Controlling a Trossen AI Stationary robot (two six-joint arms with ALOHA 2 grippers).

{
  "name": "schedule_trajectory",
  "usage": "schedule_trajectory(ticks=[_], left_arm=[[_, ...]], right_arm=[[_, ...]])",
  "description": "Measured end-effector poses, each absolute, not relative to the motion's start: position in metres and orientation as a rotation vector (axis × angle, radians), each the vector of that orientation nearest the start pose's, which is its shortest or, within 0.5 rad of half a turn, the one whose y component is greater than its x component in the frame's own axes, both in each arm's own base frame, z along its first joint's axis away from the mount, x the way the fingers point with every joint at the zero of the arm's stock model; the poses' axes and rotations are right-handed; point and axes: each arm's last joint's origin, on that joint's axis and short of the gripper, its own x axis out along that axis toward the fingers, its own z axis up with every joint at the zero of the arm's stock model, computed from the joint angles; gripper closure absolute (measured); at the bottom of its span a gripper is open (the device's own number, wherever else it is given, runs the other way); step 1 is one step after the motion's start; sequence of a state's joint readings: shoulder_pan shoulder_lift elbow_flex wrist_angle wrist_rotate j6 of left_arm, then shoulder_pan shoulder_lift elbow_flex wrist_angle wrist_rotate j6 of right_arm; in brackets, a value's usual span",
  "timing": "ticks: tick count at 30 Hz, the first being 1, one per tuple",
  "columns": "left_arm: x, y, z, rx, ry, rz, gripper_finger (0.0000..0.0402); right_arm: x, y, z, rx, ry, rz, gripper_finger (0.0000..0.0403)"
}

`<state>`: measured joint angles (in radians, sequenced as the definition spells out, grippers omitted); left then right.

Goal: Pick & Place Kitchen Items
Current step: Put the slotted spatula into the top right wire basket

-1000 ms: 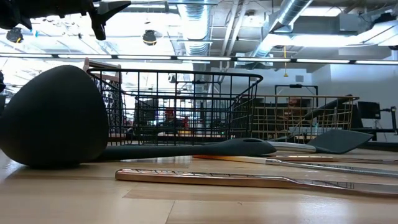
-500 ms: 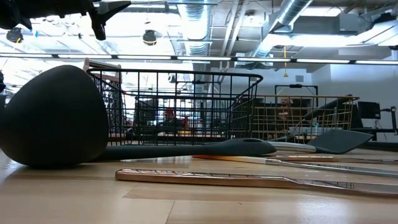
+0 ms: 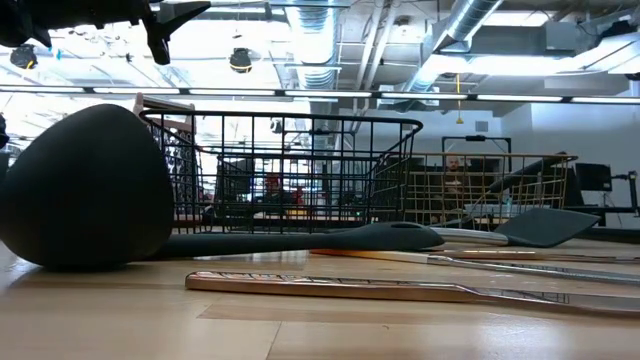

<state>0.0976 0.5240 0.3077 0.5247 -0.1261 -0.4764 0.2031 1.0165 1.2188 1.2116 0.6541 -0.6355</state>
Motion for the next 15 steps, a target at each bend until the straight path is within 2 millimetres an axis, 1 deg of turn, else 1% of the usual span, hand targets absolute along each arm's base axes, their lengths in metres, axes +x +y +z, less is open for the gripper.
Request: schedule_trajectory(ticks=[2,6,9,15], left_arm=[[0.134,0.017,0.271,-0.475,-0.356,0.144,0.0226],[0.135,0.017,0.271,-0.475,-0.356,0.144,0.0226],[0.134,0.017,0.271,-0.475,-0.356,0.144,0.0226],[0.134,0.017,0.271,-0.475,-0.357,0.144,0.0226]], right_arm=[[0.135,0.002,0.532,0.041,-0.94,-0.837,0.0335],[0.165,-0.009,0.542,-0.022,-0.659,-1.009,0.0335],[0.191,-0.018,0.544,-0.103,-0.467,-1.1,0.0335],[0.232,-0.038,0.54,-0.239,-0.154,-1.238,0.0335]])
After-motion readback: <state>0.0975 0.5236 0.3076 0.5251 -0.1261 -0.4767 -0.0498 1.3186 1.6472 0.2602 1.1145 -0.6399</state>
